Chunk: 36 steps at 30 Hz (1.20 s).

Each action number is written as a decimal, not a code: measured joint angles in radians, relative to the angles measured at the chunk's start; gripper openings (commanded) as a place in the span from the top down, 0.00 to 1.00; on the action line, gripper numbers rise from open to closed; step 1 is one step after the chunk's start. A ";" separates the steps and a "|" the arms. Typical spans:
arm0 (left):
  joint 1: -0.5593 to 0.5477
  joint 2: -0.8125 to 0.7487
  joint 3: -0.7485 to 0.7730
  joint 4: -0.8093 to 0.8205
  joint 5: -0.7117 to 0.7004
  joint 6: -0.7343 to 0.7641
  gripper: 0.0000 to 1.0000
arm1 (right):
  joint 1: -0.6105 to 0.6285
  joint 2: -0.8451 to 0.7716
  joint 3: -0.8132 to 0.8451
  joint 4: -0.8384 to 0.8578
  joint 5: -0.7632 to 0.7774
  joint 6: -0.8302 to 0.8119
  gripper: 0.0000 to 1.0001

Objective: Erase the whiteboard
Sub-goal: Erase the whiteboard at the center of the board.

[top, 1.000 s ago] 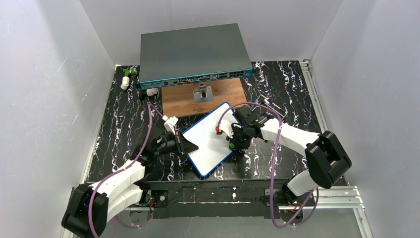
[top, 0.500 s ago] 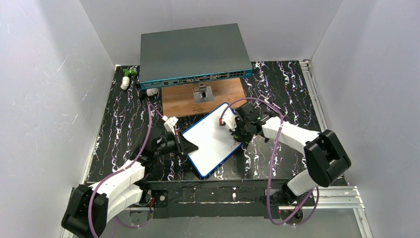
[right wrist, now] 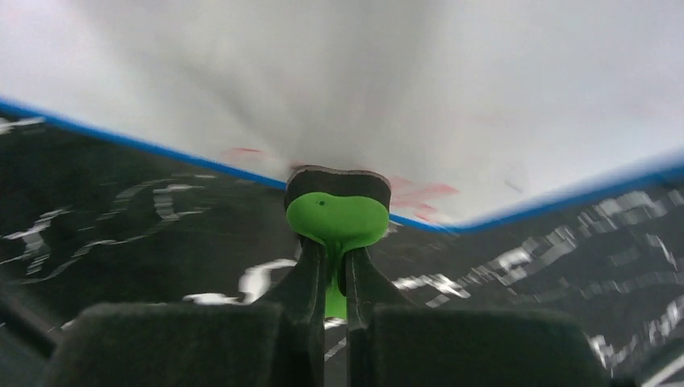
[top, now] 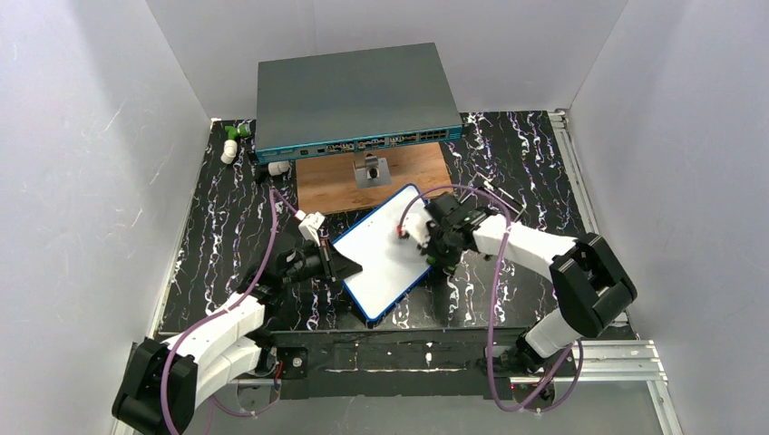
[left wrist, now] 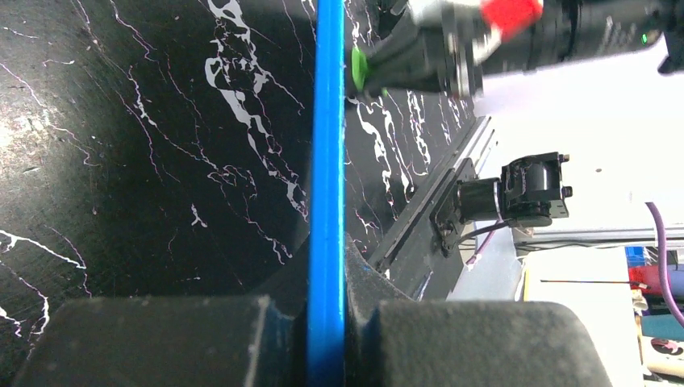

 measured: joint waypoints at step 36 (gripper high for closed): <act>0.002 0.048 0.007 0.049 -0.009 -0.014 1.00 | -0.007 0.038 0.003 0.028 0.102 0.058 0.99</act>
